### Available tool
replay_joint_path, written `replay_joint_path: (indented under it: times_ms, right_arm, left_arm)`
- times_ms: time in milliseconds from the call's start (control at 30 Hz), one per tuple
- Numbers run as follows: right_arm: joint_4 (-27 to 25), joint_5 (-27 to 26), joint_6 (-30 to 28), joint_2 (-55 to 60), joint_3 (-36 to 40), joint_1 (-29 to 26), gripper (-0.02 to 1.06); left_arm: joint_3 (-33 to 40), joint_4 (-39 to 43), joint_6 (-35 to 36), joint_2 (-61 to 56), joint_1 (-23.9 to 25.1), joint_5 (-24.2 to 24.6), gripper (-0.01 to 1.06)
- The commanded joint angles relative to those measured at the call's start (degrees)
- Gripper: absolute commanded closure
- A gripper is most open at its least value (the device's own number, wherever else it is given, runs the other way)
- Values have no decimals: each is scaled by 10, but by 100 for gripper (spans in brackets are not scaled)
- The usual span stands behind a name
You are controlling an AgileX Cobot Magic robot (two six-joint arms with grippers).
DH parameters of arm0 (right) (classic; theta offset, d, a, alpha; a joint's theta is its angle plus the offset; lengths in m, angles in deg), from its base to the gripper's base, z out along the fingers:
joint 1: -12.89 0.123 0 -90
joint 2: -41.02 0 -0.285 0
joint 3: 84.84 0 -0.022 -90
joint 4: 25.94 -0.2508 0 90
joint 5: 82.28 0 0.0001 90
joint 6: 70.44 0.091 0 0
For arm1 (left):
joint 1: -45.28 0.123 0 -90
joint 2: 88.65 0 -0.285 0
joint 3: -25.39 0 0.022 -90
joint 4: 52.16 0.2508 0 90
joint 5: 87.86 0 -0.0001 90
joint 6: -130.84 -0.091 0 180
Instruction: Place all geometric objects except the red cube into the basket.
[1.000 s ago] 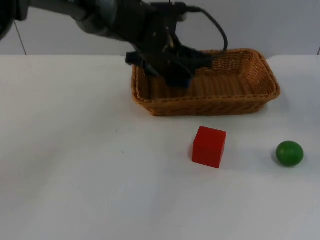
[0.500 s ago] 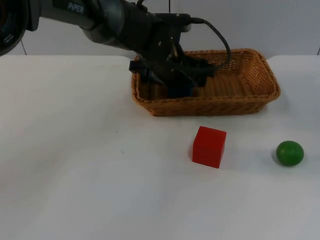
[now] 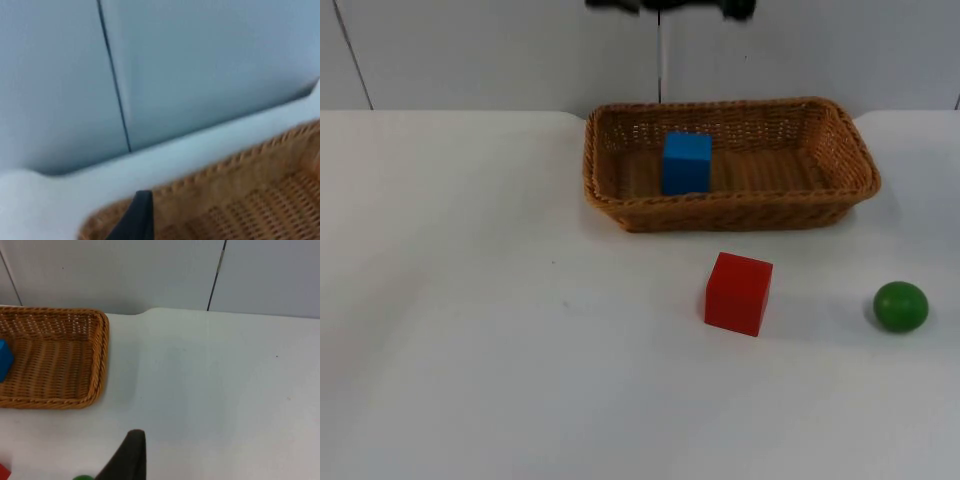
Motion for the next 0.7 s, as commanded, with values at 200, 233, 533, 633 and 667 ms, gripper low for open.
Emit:
replay_joint_path:
  times_ms: [200, 233, 533, 633, 667]
  right_arm:
    - [-3, -21, 1, -1, -3, 3, 1]
    - [-3, -21, 1, -1, -3, 3, 1]
    - [-3, -10, 1, -1, -3, 3, 1]
    - [-3, -3, 1, -1, -3, 3, 1]
    - [-3, 0, 1, -1, -3, 3, 1]
  left_arm:
    - [8, -60, -140, -138, 25, 28, 0]
    - [20, -101, -171, -150, 34, 29, 0]
    - [277, -230, -247, -277, 118, -20, 0]
    - [373, -230, -232, -349, 140, -46, 0]
    - [408, -230, -232, -375, 148, -50, 0]
